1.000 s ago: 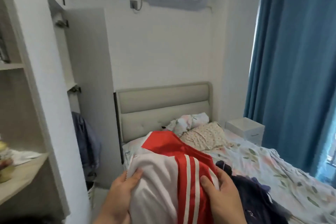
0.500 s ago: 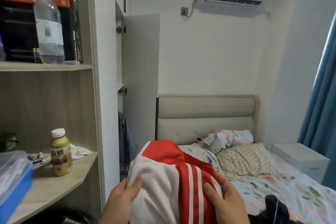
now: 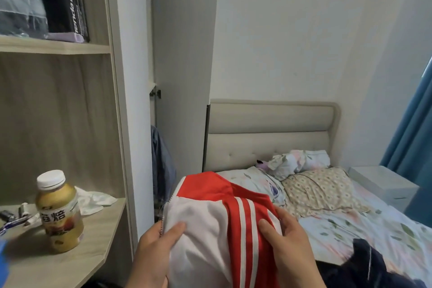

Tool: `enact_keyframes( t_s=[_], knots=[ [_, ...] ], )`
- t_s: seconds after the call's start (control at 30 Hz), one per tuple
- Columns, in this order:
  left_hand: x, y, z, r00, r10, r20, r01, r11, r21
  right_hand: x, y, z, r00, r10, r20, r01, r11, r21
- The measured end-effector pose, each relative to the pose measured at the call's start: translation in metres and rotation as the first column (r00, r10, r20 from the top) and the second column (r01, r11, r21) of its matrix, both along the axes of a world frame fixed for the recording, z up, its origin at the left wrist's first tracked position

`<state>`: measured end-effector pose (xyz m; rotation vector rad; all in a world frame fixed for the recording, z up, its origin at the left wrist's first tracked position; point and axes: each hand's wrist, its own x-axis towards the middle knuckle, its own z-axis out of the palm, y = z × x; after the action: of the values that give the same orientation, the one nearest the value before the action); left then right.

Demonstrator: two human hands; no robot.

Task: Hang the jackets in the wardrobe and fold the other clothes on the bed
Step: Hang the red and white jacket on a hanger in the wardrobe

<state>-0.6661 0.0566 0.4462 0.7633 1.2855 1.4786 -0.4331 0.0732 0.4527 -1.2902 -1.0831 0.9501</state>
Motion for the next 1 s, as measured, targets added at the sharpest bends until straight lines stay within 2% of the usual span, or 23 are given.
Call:
enact_keyframes(
  t_s=[0.33,0.57,0.73,0.83,1.0],
  knots=[
    [-0.025,0.083,-0.01,0.99,0.07,0.12,-0.077,0.996,0.051,-0.038,0.101,-0.008,0.997,0.068,0.019,-0.069,0.997,0.021],
    [-0.025,0.164,-0.035,0.986,0.125,0.112,-0.128,0.992,0.015,-0.049,0.198,-0.037,0.987,0.16,-0.003,-0.16,0.987,-0.015],
    [-0.013,0.233,-0.061,0.97,0.241,0.037,-0.24,0.971,-0.022,-0.043,0.27,-0.056,0.981,0.192,-0.013,-0.193,0.977,-0.088],
    [-0.012,0.271,-0.069,0.973,0.232,-0.007,-0.232,0.973,-0.018,-0.036,0.311,-0.063,0.975,0.221,-0.015,-0.221,0.97,-0.101],
    [-0.015,0.328,-0.073,0.969,0.245,0.024,-0.244,0.969,-0.025,-0.033,0.369,-0.063,0.971,0.239,0.005,-0.237,0.968,-0.079]
  ],
)
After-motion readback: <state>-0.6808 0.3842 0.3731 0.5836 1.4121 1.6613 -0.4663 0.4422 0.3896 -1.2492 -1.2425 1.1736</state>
